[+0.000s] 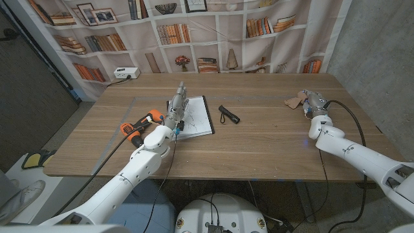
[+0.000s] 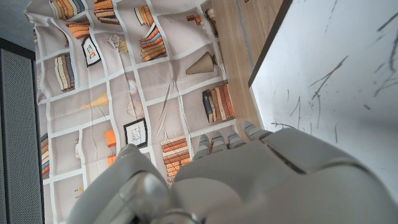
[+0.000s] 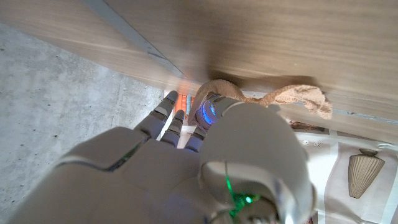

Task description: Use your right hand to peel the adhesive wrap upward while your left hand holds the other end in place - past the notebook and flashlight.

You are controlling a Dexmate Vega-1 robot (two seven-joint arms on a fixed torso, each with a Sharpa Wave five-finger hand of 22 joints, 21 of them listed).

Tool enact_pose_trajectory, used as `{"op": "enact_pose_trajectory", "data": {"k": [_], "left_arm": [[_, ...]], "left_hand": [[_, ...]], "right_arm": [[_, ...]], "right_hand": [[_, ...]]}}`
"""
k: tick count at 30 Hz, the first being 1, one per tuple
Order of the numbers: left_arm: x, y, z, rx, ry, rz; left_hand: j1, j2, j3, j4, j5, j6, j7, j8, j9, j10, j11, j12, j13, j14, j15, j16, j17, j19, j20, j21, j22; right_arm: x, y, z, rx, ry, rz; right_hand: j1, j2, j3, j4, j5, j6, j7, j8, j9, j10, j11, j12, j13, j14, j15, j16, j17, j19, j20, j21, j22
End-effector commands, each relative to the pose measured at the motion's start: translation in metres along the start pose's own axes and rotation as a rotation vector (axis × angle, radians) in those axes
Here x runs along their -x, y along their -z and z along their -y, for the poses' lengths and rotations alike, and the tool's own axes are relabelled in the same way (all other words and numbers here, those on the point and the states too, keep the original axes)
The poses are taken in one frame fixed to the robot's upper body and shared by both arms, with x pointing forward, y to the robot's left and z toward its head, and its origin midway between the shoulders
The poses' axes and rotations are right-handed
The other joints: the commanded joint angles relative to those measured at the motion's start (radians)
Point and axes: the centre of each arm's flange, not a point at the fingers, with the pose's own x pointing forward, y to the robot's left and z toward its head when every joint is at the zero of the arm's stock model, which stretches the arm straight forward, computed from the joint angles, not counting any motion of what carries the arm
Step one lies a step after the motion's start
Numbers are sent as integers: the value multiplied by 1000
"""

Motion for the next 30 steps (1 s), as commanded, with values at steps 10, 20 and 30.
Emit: {"op": "enact_pose_trajectory", "data": {"k": [10,20,30], "left_arm": [[2,2,-1,6,3,-3],[1,2,-3,8,7,-6],[-1,3,-3,9,12,-6]], "left_hand": [[-5,0,7,-1,-4,7,-2,-2,4,4,-2,-1,4,3,7,0,2,3,0,4,2],[-5,0,8,-1,-4,7,-2,-2,4,5,-1,-1,4,3,5,0,2,3,1,4,2],[-6,0,9,-2,-4,6,-2,-3,4,7,-2,-1,4,3,6,0,2,3,1,4,2]], "right_arm": [[-1,-5,3,11,4,13],[-3,-7,2,10,-15,14],[-6,-6,2,18,-30,6]], "right_hand": [[-11,7,-24,-13,-1,-26,-3,-4,1,-53,12,-20,0,-3,-171,-12,-6,4,-89,-3,2],[-17,12,-39,-25,0,-39,-3,-4,0,-89,16,-29,-6,-37,-180,-32,-14,-23,-117,-14,2],[-24,17,-47,-27,1,-52,-1,-6,-1,-115,20,-34,-9,-56,-173,-42,-18,-40,-116,-18,2]]}}
